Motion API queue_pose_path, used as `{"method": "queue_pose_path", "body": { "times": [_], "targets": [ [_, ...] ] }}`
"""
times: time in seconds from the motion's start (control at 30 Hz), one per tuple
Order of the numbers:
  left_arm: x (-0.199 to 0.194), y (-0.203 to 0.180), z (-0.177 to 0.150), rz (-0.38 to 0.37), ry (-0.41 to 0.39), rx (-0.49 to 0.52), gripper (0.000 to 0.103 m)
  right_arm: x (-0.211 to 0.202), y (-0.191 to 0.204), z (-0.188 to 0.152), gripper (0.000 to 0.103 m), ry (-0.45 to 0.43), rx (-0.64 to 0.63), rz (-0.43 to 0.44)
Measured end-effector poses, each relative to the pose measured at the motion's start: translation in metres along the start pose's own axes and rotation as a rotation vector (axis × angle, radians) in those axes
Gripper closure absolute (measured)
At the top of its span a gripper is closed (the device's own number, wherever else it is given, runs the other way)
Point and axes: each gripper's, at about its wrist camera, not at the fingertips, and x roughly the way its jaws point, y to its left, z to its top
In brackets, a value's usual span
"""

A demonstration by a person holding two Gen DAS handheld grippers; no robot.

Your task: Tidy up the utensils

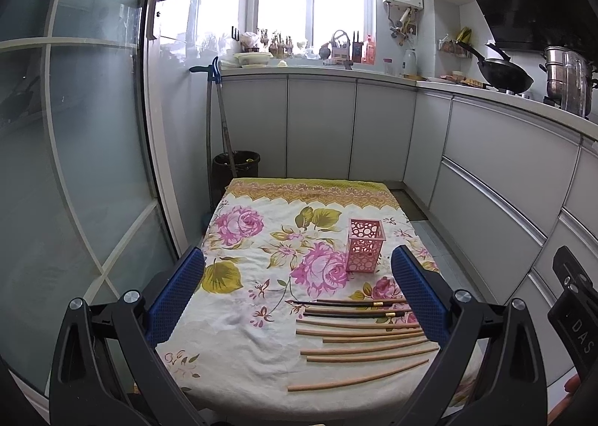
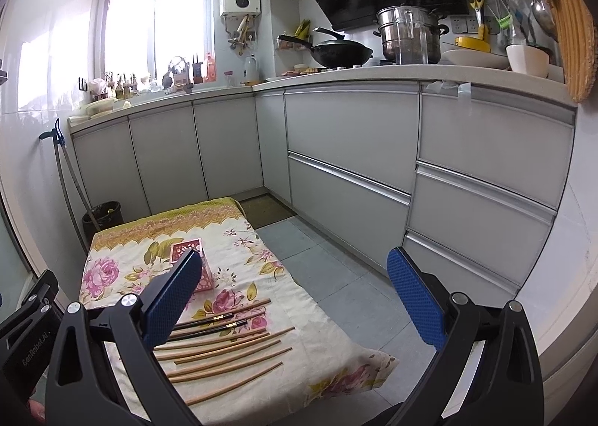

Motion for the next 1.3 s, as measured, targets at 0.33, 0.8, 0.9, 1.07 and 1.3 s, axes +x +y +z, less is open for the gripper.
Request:
{"method": "queue_pose_path", "body": {
  "times": [0.33, 0.8, 0.9, 1.07, 1.3],
  "targets": [
    [0.0008, 0.0028, 0.0014, 0.001, 0.009, -0.009, 0.007, 0.0015, 0.0015, -0.0011, 0.006, 0.012, -0.002, 0.011],
    [0.0021, 0.0062, 0.0015, 0.005, 0.011, -0.013, 0.007, 0.0018, 0.0028, -0.002, 0.006, 0.017, 0.001, 0.015],
    [0.0021, 0.0061, 0.0015, 0.004, 0.011, -0.013, 0.007, 0.0021, 0.0028, -0.0024, 0.006, 0.02, 0.0, 0.016],
    [0.0025, 0.0076, 0.0019, 0.005, 0.013, -0.011, 0.007, 0.0024, 0.0026, -0.0026, 0.006, 0.019, 0.002, 0.015],
    [0.0028, 0.0077, 0.0026, 0.004, 0.014, -0.011, 0.007, 0.0035, 0.0023, -0.0024, 0.006, 0.025, 0.005, 0.02]
  ]
}}
